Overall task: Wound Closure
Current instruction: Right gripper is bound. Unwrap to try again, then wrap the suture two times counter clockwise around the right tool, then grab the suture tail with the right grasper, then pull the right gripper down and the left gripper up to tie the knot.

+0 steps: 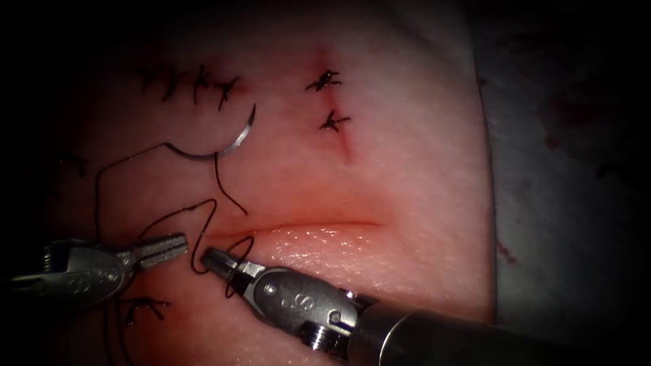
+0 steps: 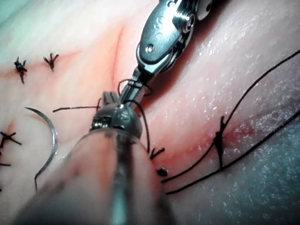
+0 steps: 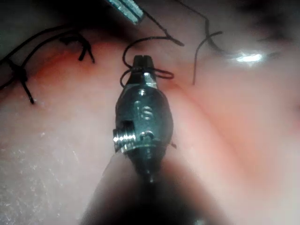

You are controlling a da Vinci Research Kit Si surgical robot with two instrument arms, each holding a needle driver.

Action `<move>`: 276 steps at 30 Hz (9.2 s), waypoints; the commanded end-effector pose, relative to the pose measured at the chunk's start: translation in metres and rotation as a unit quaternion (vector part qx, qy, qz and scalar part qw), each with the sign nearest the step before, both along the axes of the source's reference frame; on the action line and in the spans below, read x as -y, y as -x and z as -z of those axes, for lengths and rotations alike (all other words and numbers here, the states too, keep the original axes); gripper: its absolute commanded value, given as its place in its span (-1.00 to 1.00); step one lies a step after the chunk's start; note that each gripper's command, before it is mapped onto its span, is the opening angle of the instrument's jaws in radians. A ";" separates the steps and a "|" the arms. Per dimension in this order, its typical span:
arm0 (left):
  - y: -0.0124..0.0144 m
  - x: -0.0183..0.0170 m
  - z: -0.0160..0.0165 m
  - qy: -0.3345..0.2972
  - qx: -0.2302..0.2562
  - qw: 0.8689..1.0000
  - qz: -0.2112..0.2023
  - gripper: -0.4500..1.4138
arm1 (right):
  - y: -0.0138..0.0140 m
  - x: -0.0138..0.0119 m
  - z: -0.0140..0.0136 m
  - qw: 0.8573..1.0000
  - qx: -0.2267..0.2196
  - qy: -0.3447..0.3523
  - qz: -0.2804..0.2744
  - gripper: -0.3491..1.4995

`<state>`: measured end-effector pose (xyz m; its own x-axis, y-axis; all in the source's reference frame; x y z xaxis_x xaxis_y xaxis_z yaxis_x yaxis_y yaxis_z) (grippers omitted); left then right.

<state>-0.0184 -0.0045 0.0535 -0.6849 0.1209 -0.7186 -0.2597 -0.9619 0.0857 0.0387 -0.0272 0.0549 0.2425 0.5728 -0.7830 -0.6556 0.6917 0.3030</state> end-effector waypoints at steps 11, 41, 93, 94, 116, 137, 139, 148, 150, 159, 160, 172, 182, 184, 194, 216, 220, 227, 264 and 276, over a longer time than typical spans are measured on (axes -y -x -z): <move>-0.0002 -0.0004 -0.0005 0.002 0.001 1.000 0.002 -1.00 | 0.0004 -0.0003 0.0001 1.000 0.010 -0.008 -0.012 -1.00; -0.0054 -0.0063 0.0084 0.121 0.114 0.985 0.045 -1.00 | 0.0059 -0.0018 -0.0005 0.999 -0.020 -0.027 -0.015 -0.82; -0.0028 -0.0128 -0.0060 0.109 0.351 0.929 -0.036 -1.00 | -0.0004 -0.0082 0.0036 0.867 -0.494 -0.073 0.015 -1.00; -0.0029 -0.0119 -0.0060 0.109 0.350 0.930 -0.037 -1.00 | -0.0001 -0.0083 0.0034 0.869 -0.490 -0.071 -0.001 -1.00; 0.0021 -0.0011 -0.0044 0.112 0.321 0.939 -0.053 -1.00 | 0.0015 -0.0110 0.0028 0.892 -0.445 -0.009 -0.078 -1.00; 0.0025 -0.0053 0.0059 0.117 0.364 0.920 -0.089 -1.00 | -0.0001 -0.0065 -0.0032 0.967 -0.217 -0.123 0.048 0.84; 0.0023 -0.0067 0.0054 0.110 0.366 0.919 -0.092 -1.00 | -0.0003 -0.0061 -0.0030 0.964 -0.227 -0.124 0.063 0.85; 0.0040 -0.0106 0.0031 0.075 0.398 0.903 -0.144 -1.00 | -0.0021 -0.0051 -0.0019 0.951 -0.260 -0.104 0.135 0.73; 0.0046 -0.0113 0.0022 0.065 0.407 0.898 -0.156 -1.00 | -0.0024 -0.0050 -0.0017 0.941 -0.281 -0.098 0.162 0.60; 0.0064 -0.0138 -0.0013 0.031 0.434 0.879 -0.193 -1.00 | -0.0021 -0.0048 -0.0019 0.906 -0.355 -0.073 0.217 0.58; 0.0063 -0.0140 -0.0017 0.026 0.437 0.878 -0.193 -1.00 | -0.0019 -0.0048 -0.0018 0.903 -0.364 -0.069 0.217 0.55; 0.0040 -0.0124 -0.0085 0.011 0.409 0.892 -0.193 -1.00 | -0.0002 -0.0059 -0.0009 0.862 -0.499 -0.073 0.049 0.65; 0.0012 -0.0090 -0.0120 0.030 0.356 0.918 -0.172 -1.00 | 0.0013 -0.0071 -0.0004 0.843 -0.518 -0.127 -0.077 0.65; -0.0001 -0.0090 -0.0124 0.036 0.353 0.922 -0.156 -1.00 | 0.0020 -0.0071 -0.0003 0.841 -0.518 -0.133 -0.082 0.62; -0.0010 -0.0062 -0.0130 0.058 0.327 0.936 -0.117 -1.00 | 0.0033 -0.0090 -0.0013 0.833 -0.519 -0.128 -0.141 0.56; 0.0039 -0.0017 -0.0113 0.106 0.195 0.969 -0.108 -1.00 | 0.0019 -0.0057 -0.0048 0.944 -0.281 -0.100 -0.139 0.49; 0.0039 -0.0010 -0.0120 0.114 0.176 0.972 -0.104 -1.00 | 0.0018 -0.0064 -0.0053 0.949 -0.248 -0.107 -0.160 0.44; 0.0033 -0.0004 -0.0140 0.129 0.131 0.978 -0.093 -1.00 | 0.0015 -0.0071 -0.0050 0.936 -0.243 -0.148 -0.207 0.35; 0.0018 0.0008 -0.0141 0.146 0.060 0.982 -0.099 -1.00 | -0.0005 -0.0079 -0.0066 0.939 -0.132 -0.246 -0.201 -1.00; -0.0008 -0.0028 -0.0144 0.136 0.054 0.984 -0.099 -1.00 | 0.0037 -0.0034 -0.0019 0.945 -0.151 -0.193 -0.218 -1.00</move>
<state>-0.0171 -0.0019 0.0673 -0.5947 -0.2110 -0.7758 -0.0926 -0.9405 0.3268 0.0343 -0.0230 0.0568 -0.2831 0.8246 -0.4897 -0.6995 0.1718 0.6936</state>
